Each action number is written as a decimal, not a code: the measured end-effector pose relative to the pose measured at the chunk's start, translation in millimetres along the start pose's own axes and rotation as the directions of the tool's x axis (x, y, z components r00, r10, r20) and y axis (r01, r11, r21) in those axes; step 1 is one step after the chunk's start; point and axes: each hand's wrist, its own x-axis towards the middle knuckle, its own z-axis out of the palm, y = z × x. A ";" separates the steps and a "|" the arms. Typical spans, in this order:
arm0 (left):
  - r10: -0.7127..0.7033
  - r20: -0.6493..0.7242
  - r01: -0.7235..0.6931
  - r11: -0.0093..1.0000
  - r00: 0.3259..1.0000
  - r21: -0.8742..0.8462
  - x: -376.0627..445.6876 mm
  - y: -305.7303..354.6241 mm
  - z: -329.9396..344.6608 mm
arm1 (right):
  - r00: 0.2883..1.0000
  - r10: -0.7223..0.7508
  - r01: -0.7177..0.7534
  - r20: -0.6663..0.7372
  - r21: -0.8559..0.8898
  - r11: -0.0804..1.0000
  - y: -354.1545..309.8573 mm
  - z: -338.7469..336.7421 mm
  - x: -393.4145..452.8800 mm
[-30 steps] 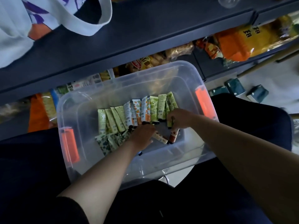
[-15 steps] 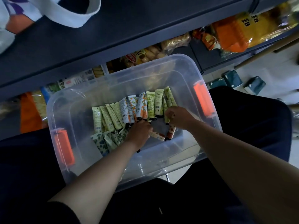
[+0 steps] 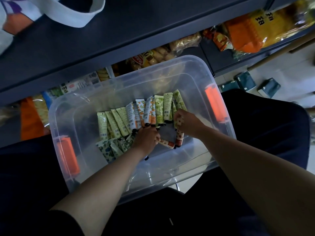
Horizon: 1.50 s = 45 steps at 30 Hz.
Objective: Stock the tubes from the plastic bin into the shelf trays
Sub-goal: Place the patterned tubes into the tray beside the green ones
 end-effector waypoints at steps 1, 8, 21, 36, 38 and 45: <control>0.000 0.006 0.000 1.000 1.000 -0.026 0.2 -0.7 -0.5 | 1.000 0.008 -0.008 -0.001 0.022 1.000 0.0 0.0 -0.1; 0.001 0.054 0.009 0.984 0.999 -0.179 -1.5 -2.6 -6.5 | 0.976 0.156 -0.169 0.150 0.078 0.983 4.5 3.0 4.2; -0.260 0.172 0.283 0.490 0.950 -0.825 -15.7 4.7 -41.4 | 0.966 0.212 -0.253 0.145 0.683 0.685 -10.3 -7.6 2.0; -0.374 0.239 0.011 -0.519 0.896 -0.855 -45.7 46.2 -98.6 | 0.981 0.113 -0.170 0.161 0.982 0.077 -85.9 -31.3 -42.9; -0.363 0.211 0.003 -0.498 0.907 -0.867 -51.4 48.8 -104.0 | 0.986 0.080 -0.155 0.146 0.980 0.120 -93.4 -33.1 -50.6; -0.393 0.186 0.024 -0.382 0.901 -0.924 -71.7 50.7 -131.0 | 0.997 -0.025 -0.065 0.072 0.971 0.230 -110.5 -46.0 -70.3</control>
